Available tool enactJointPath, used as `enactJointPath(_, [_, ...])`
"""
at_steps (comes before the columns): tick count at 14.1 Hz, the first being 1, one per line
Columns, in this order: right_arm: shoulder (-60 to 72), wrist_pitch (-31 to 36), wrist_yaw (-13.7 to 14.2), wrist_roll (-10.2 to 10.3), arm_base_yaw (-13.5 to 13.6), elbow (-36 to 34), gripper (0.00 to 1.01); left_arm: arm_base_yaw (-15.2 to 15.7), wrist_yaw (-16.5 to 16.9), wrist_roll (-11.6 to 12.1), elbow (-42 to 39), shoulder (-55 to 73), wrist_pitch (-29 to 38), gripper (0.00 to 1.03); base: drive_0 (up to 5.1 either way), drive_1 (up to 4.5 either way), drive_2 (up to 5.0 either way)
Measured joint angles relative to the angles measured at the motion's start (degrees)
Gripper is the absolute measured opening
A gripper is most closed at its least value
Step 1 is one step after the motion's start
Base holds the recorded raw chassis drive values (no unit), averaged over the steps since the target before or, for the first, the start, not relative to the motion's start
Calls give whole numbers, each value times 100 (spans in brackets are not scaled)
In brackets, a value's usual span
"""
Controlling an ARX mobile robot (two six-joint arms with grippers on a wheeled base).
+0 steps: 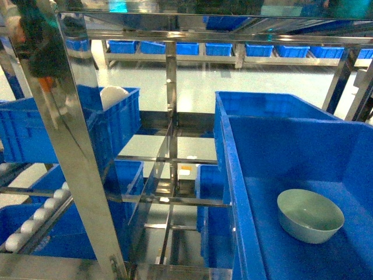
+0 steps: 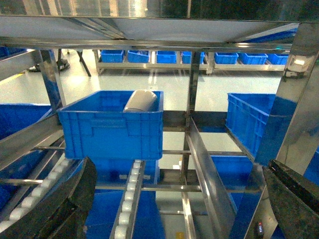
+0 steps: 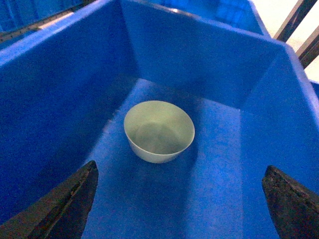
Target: Place green bowl on second shelf with right arm
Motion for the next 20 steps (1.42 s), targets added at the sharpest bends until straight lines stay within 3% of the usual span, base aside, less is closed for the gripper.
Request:
enactJointPath(1, [-767,-518,-42,94,-22,-66,98,0,0,0,0,0,2,98,0,0,0])
enactJointPath(2, [-1996,-1272,120,369,144,-72,98,0,0,0,0,0,0,98,0,0,0])
enactJointPath(4, [-3823,-2612,977,892,1005,-79,98,0,0,0,0,0,0,98,0,0,0])
enactJointPath(5, [-4754,-3285,1576,1064,1637,-170,98,0,-2,0,0,0,0,98,0,0,0])
enactJointPath(6, [-5134,-3377,1692,1115,1814,-210,98,0,0,0,0,0,0,98,0,0,0])
enactJointPath(7, [-5141,-3112,1912,1187,1803,-293,96,0,0,0,0,0,2,98,0,0,0])
enactJointPath(8, [-5388,-2210,2400,1200,1792,-723,80,0,-9,0,0,0,0,98,0,0,0])
enactJointPath(10, [-5661,-2199,2253,1209,1403,-866,56,0,0,0,0,0,2,98,0,0,0])
enactJointPath(12, [-5869,-2317,1880,1211,1119,-1016,30,0,-2,0,0,0,2,98,0,0,0])
enactJointPath(13, [-6026,-2470,1335,1209,570,-1067,17,0,0,0,0,0,2,98,0,0,0])
enactJointPath(14, [-6489,-3042,1316,1217,374,-1086,6,0,-7,0,0,0,4,98,0,0,0])
enactJointPath(15, [-6830,-3143,1231,1222,398,-1163,2,0,0,0,0,0,-7,98,0,0,0])
enactJointPath(20, [-7049,-3064,1224,1233,428,-1355,2,0,-4,0,0,0,2,98,0,0,0])
